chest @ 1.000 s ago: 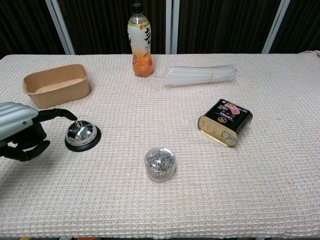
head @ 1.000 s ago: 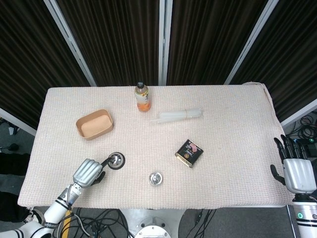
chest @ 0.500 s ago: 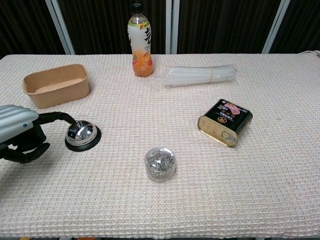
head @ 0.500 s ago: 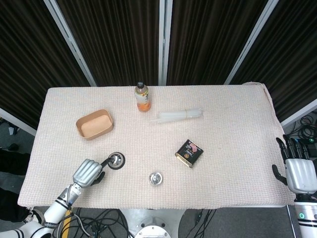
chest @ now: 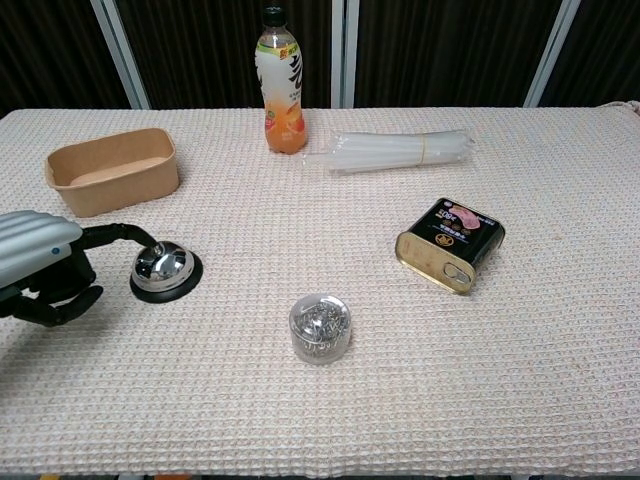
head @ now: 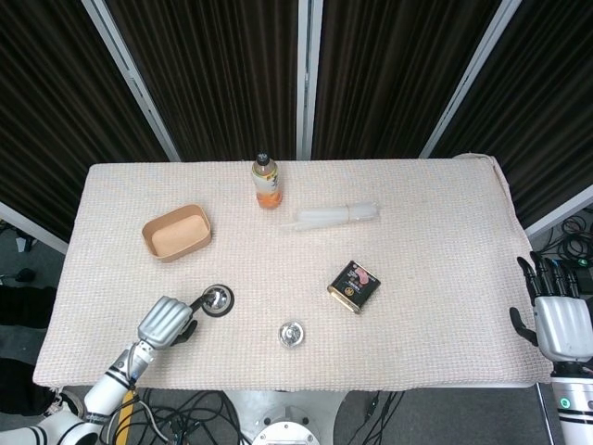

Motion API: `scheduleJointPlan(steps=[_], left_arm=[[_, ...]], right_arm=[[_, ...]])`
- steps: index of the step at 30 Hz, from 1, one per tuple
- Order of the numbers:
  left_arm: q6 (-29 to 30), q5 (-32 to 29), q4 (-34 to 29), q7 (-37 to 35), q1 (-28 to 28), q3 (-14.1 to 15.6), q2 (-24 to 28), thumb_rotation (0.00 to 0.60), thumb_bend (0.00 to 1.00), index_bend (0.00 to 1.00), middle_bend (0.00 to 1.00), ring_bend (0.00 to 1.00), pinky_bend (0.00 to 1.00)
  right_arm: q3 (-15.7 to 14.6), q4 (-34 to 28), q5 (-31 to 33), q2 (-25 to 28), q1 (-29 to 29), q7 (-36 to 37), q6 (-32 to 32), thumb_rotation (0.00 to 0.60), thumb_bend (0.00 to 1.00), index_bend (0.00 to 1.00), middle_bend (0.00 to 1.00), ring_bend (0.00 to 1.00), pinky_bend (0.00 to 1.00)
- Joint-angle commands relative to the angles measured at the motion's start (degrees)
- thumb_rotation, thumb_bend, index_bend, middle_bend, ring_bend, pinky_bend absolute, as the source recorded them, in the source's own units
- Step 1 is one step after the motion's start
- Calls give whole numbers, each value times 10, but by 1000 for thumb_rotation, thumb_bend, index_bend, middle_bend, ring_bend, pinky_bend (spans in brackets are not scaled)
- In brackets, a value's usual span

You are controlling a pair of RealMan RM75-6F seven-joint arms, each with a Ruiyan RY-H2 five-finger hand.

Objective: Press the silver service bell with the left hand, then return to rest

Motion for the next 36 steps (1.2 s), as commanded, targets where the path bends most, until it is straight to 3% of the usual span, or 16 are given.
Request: scheduleJointPlan(steps=[1, 8, 14, 19, 22, 23, 27, 29, 33, 36], left_arm=[[-1, 0, 3, -2, 1, 3, -1, 600, 544, 180, 872, 722, 695], [27, 4, -2, -12, 9, -3, 7, 600, 544, 185, 872, 722, 695], [116, 0, -39, 0, 33, -41, 47, 600, 543, 185, 871, 722, 694], [186, -19, -62, 15, 79, -52, 90, 600, 513, 185, 816, 674, 678], [224, -37, -76, -5, 113, -54, 116, 600, 469, 182, 660, 542, 636], [233, -41, -81, -9, 124, -51, 127, 600, 445, 175, 548, 455, 597], [258, -41, -93, -14, 151, -43, 157, 600, 368, 145, 177, 162, 310], [267, -40, -94, -14, 161, -41, 166, 600, 311, 133, 63, 68, 215], [267, -39, -106, -26, 173, -36, 188, 600, 193, 122, 0, 8, 154], [267, -30, -109, -29, 177, -30, 202, 600, 172, 120, 0, 0, 141]], right_arm=[[0, 2, 1, -1, 0, 2, -2, 600, 291, 0, 0, 0, 0], [-1, 7, -1, -5, 0, 6, -1, 600, 291, 0, 0, 0, 0], [-1, 8, -5, -7, 1, 10, 0, 600, 292, 0, 0, 0, 0], [-5, 10, -15, -11, 2, 14, 2, 600, 291, 0, 0, 0, 0], [-5, 10, -19, -12, 2, 20, 4, 600, 291, 0, 0, 0, 0], [-5, 11, -21, -13, 2, 22, 5, 600, 291, 0, 0, 0, 0], [-5, 11, -24, -14, 0, 30, 10, 600, 291, 0, 0, 0, 0], [-5, 13, -24, -16, -2, 31, 14, 600, 291, 0, 0, 0, 0], [-7, 21, -24, -23, -5, 32, 19, 600, 292, 0, 0, 0, 0], [-7, 23, -22, -25, -7, 35, 18, 600, 291, 0, 0, 0, 0]])
